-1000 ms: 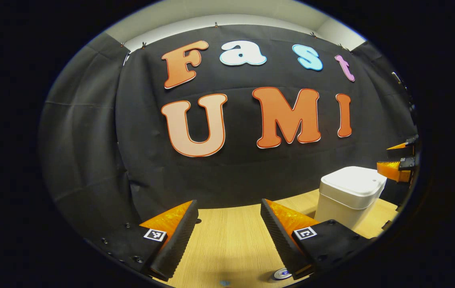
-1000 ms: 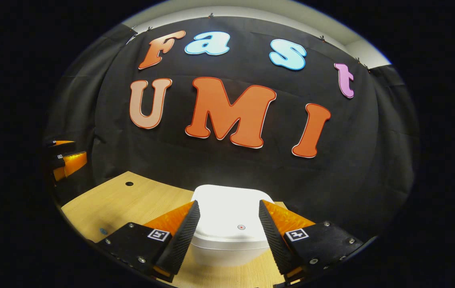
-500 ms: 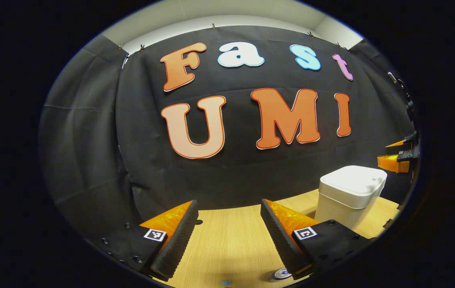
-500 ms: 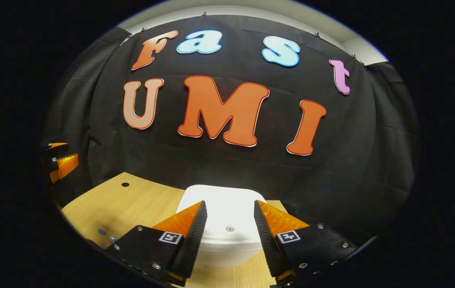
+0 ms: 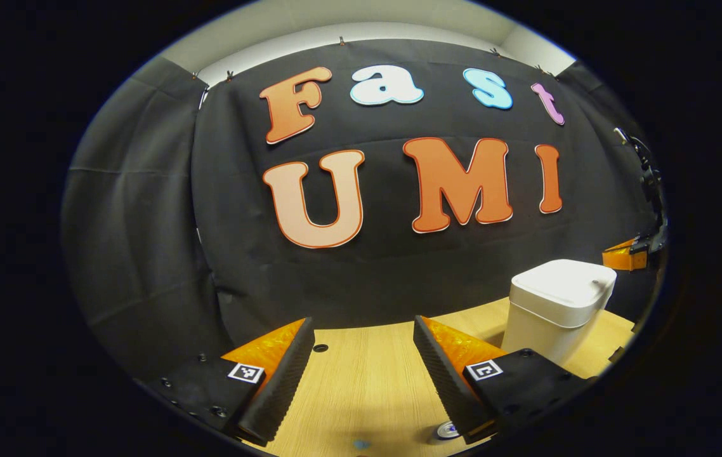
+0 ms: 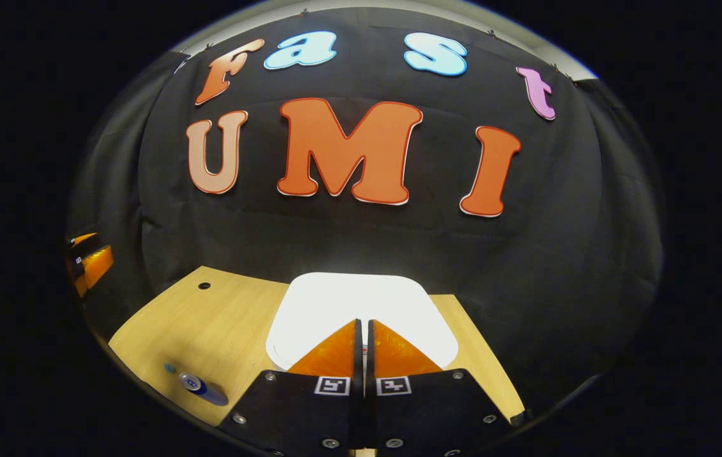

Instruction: Press the lid of the desktop garbage bin to open it, pick up the crumpled paper on the desktop and throw it into the bin, then pick up the pop can on the desktop and drop it into the bin, and finally close the garbage bin lid.

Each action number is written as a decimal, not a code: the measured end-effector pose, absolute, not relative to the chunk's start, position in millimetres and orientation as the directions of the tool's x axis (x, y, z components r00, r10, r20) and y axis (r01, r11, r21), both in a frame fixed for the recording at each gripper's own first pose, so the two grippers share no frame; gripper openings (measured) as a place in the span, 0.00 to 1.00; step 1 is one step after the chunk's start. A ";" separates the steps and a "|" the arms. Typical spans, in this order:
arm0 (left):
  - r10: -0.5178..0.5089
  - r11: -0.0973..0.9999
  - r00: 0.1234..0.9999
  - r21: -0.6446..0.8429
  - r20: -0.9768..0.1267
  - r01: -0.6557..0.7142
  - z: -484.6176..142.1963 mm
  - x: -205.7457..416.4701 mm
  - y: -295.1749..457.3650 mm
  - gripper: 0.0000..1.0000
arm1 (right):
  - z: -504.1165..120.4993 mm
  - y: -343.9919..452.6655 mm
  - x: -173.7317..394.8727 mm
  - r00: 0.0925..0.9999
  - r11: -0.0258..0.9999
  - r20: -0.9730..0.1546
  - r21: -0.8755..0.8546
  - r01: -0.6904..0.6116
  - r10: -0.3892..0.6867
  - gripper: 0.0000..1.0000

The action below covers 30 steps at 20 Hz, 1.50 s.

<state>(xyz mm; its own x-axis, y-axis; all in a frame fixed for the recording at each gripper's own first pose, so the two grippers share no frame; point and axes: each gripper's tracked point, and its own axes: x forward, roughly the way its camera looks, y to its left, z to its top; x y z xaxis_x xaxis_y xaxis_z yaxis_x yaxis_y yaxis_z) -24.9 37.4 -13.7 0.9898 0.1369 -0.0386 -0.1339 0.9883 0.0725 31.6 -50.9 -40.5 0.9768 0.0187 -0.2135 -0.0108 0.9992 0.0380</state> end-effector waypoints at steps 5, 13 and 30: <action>0.165 0.984 0.985 0.074 -0.054 -0.161 -18.3 -30.2 37.6 0.99 | -52.7 -51.9 40.5 0.965 0.998 -0.260 0.049 -0.035 0.047 0.01; 0.208 0.976 0.975 0.076 -0.083 -0.202 -27.7 -37.2 30.9 1.00 | -73.2 -49.4 50.5 0.916 0.994 -0.386 0.057 -0.094 0.109 0.01; 0.273 0.962 0.955 0.048 -0.119 -0.269 -40.6 -30.2 51.8 0.99 | 13.6 -32.8 54.3 0.987 0.987 0.004 -0.016 -0.163 0.163 0.02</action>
